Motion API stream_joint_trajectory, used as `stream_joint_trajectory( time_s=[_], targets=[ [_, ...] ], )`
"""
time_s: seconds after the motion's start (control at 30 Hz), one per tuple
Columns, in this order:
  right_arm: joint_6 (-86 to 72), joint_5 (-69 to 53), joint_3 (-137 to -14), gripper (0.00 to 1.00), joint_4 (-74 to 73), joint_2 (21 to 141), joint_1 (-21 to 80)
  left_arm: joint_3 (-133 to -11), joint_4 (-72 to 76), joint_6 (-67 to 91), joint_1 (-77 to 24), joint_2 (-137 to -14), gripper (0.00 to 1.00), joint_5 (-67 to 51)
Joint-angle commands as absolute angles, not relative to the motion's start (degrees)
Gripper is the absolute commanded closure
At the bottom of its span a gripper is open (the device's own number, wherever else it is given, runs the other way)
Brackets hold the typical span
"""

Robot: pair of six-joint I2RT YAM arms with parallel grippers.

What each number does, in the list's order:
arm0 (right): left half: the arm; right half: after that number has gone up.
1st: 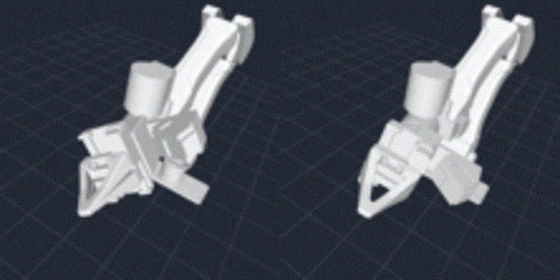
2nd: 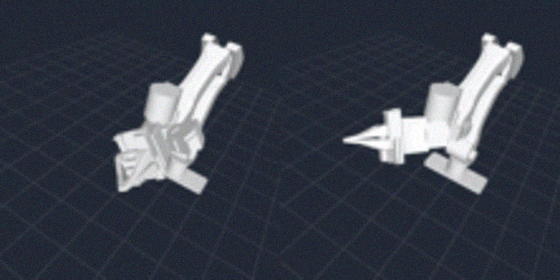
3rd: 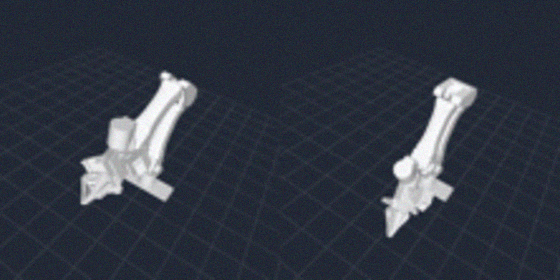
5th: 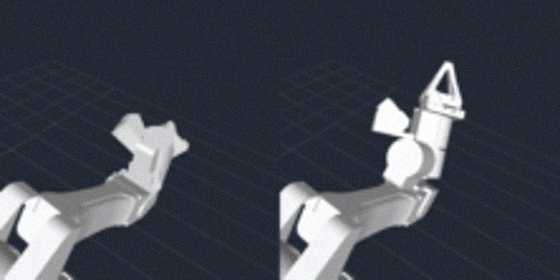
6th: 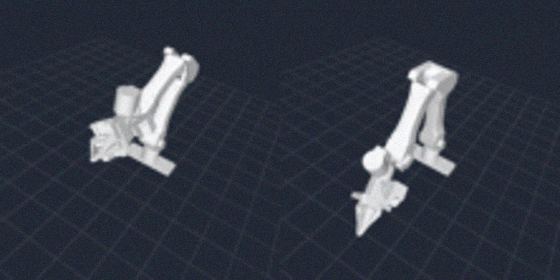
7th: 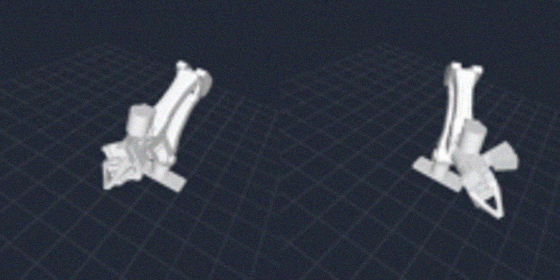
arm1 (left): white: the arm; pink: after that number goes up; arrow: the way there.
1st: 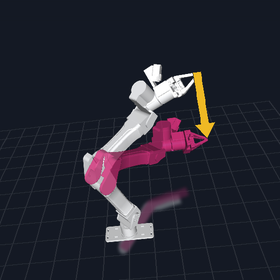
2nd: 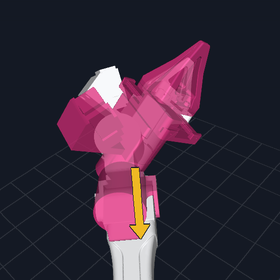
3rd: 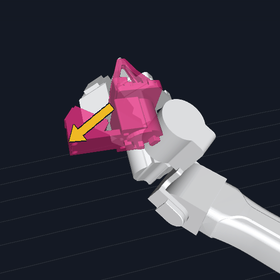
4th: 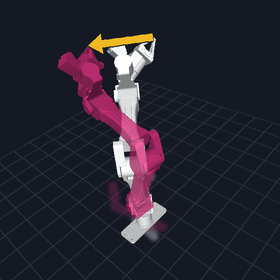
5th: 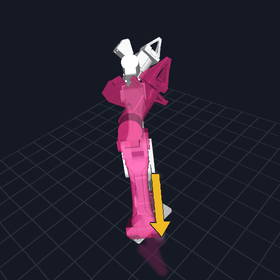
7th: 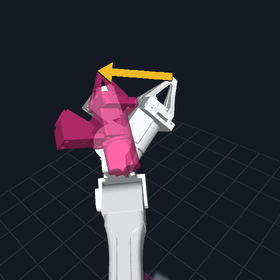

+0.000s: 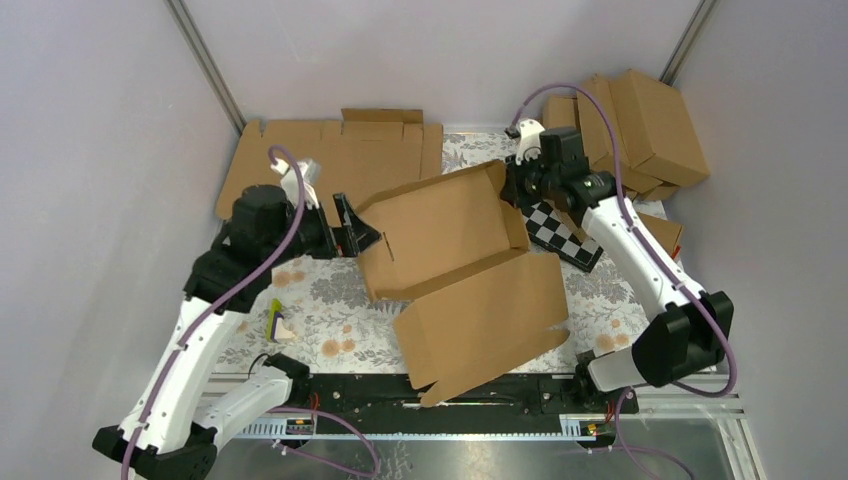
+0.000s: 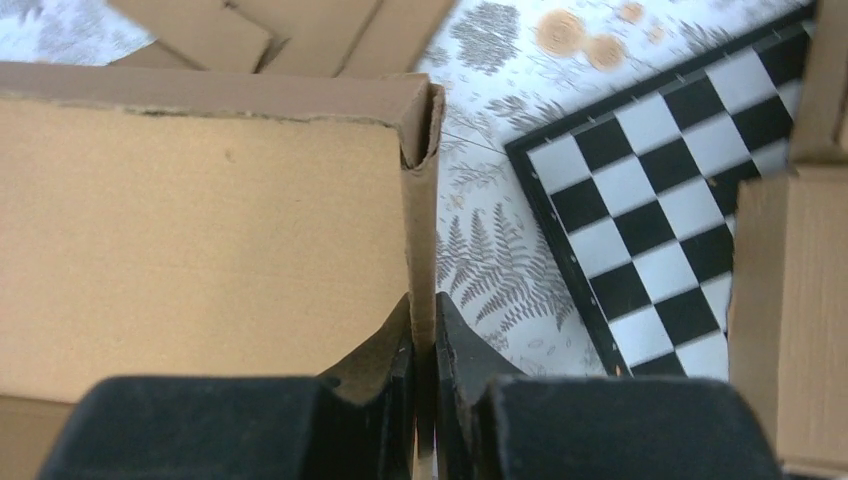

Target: Fold the paper box

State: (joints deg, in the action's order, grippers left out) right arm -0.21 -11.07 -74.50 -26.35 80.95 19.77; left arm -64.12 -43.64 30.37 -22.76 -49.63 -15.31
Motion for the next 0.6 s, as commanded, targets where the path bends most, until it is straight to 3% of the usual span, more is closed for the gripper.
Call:
stream_joint_trajectory(
  time_s=[0.0,0.13,0.37,0.4,0.43,0.47,0.5,0.57],
  targets=[
    [14.16,-24.24,-83.18,1.00,-34.81,86.46,20.33,-76.72,-51.13,23.51,-22.46,-53.05,0.01,-20.93],
    [22.03,-26.87,-89.41,1.00,-41.10,93.04,25.17,-82.99,-52.67,20.58,-22.50,-56.45,0.01,-24.31],
    [30.71,-23.21,-104.95,1.00,-51.09,108.23,38.24,-88.20,-52.65,19.39,-22.50,-60.99,0.01,-19.10],
    [30.95,-23.16,-107.03,0.94,-51.88,109.91,38.99,-88.09,-52.78,20.24,-22.50,-61.20,0.01,-17.86],
    [30.66,-22.78,-108.55,0.69,-52.32,111.40,39.58,-88.01,-53.37,21.24,-22.42,-61.51,0.01,-16.88],
    [30.20,-22.64,-109.50,0.37,-52.35,112.20,39.93,-87.91,-54.00,21.94,-22.37,-61.91,0.01,-16.41],
    [30.05,-23.34,-109.66,0.24,-52.16,112.39,40.05,-87.48,-54.50,22.39,-22.29,-62.18,0.01,-16.42],
    [29.05,-24.68,-108.08,0.10,-49.37,110.82,40.07,-86.07,-54.87,22.58,-22.03,-62.09,0.01,-16.02]
  ],
)
